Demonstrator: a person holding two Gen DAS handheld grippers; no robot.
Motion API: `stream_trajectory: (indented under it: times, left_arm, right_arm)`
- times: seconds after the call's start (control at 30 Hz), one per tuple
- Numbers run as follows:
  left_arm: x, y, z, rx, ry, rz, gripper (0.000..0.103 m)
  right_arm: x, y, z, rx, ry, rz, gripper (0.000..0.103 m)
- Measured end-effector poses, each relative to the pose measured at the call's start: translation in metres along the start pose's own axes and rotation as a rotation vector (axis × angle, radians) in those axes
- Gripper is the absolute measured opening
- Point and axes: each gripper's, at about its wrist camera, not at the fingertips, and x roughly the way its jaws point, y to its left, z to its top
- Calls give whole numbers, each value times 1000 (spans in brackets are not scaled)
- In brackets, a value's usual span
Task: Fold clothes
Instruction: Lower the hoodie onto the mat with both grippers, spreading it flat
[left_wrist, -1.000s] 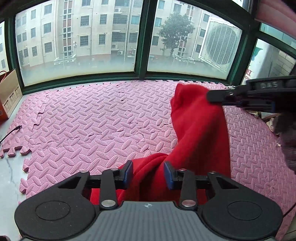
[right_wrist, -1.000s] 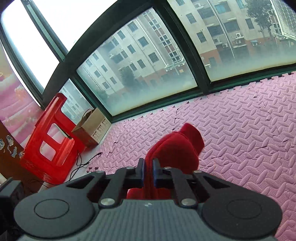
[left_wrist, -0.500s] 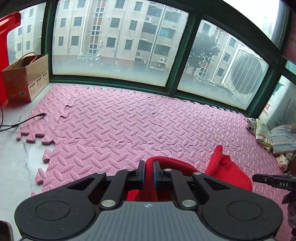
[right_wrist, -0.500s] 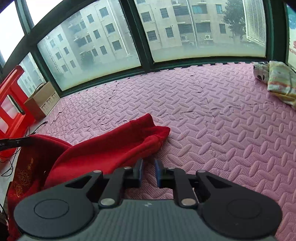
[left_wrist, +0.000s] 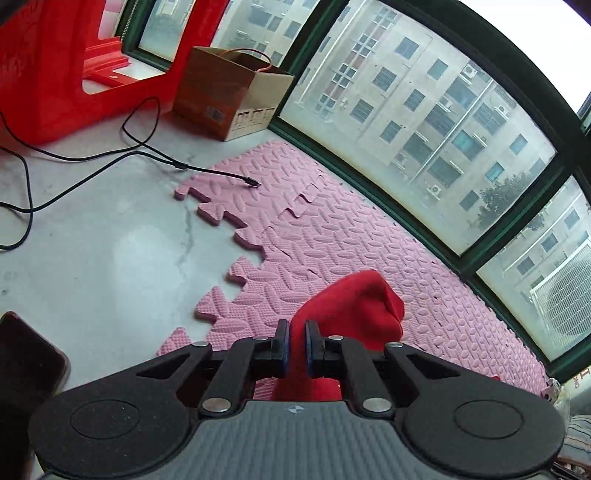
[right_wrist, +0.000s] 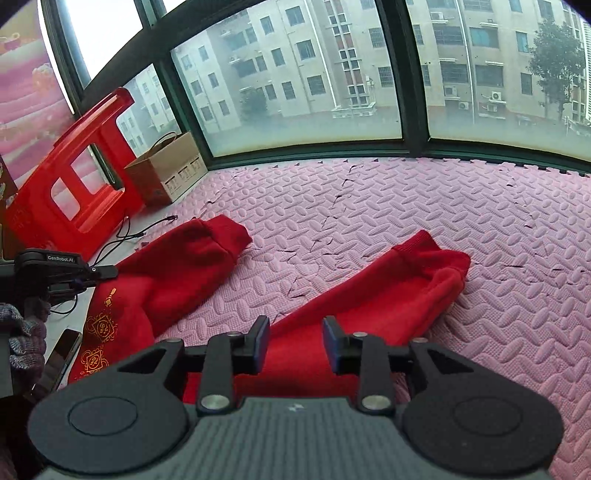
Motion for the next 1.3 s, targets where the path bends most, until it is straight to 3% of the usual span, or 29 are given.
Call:
stream_trajectory:
  times: [0.1,0.23,0.33,0.4,0.47,0.53,0.73,0.9,1.03,1.1,1.2,1.3]
  left_arm:
    - [3,9,0,22,28,65,10]
    - [-2,4,-1,115,8,141,21]
    - [-11,-20,-2,232,-28,133,22]
    - [-14,-42,-5,307,-32,84,26]
    - [-14,-63,-8,369,-14,27,38]
    - [-4,-82,-14,429,12,4,42]
    - [51,-116,-34,534,115,63,43]
    - [80,-125,-42,596,142,118,42]
    - [100,-132,-43,632,179,162,41]
    - [110,-134,-42,638,202,180,34]
    - [110,-140,-26,575,190,129,14]
    - [109,-147,-10,509,178,77,9]
  right_arm:
    - [3,-2,-2,15,2,-14,33]
    - [-2,-19,0,56,-6,-53,34]
    - [-6,-42,4,108,-13,-104,34]
    - [-7,-55,5,135,-16,-132,34]
    - [-3,-70,7,168,-14,-161,34]
    - [2,-87,8,216,-11,-185,35]
    - [18,-117,9,355,-1,-155,39]
    - [30,-126,9,378,21,-124,38]
    - [37,-130,10,388,37,-111,28]
    - [39,-132,10,391,38,-103,24]
    - [40,-132,11,386,38,-91,15]
    - [38,-130,15,370,22,-88,10]
